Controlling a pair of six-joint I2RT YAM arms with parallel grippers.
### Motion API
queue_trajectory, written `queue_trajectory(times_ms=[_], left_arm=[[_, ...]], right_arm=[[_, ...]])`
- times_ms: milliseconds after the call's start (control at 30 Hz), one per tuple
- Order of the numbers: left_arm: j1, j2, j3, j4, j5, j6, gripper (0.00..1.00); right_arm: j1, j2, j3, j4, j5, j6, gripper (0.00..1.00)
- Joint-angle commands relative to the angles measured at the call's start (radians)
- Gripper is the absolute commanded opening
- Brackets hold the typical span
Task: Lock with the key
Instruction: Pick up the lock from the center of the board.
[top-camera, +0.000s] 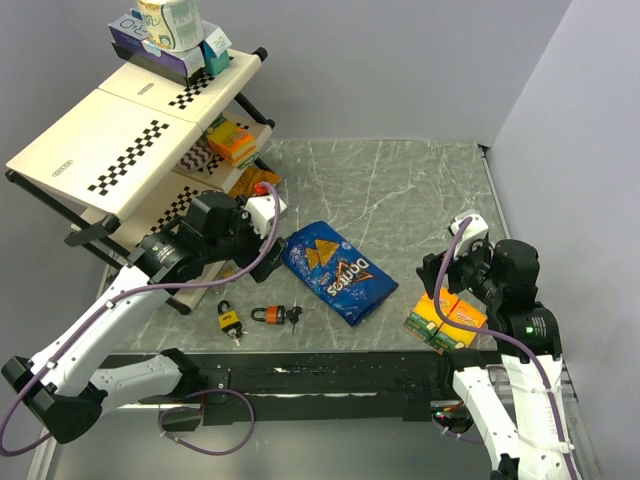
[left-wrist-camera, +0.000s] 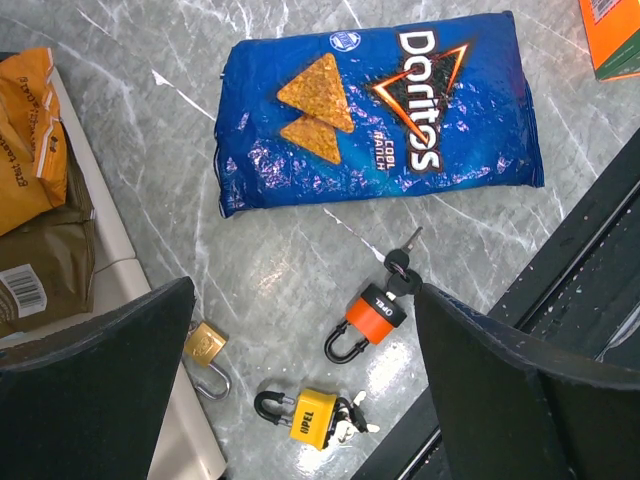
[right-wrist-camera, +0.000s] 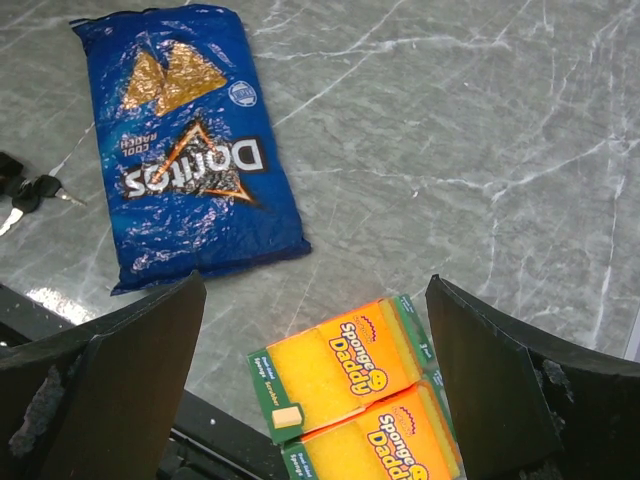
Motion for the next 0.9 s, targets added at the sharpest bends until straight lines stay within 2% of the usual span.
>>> queue_trajectory(times_ms=[0, 200, 400, 633, 867], left_arm=[[0.001, -0.001, 0.045, 0.021, 0.019, 0.023, 0.96], [-0.001, 0.012, 0.053, 0.038, 0.114, 0.089, 0.96], [-0.001, 0.103, 0.053, -0.121, 0.183, 0.311, 0.96], [-0.024, 0.103, -0.186, -0.040, 0.080, 0.386, 0.96], [-0.042, 0.072, -0.356, 0.077, 0.055, 0.458, 0.97]], right_arm=[[0.004, 0.013, 0.012, 0.006, -0.025, 0.009, 1.00], [0.004, 0.053, 0.030, 0.001, -0.031, 0.009, 1.00], [0.004, 0.104, 0.049, -0.011, -0.045, 0.016, 1.00], [0.004, 0.145, 0.067, -0.020, -0.060, 0.024, 1.00], [0.005, 0.183, 0.073, -0.011, -0.088, 0.039, 1.00]])
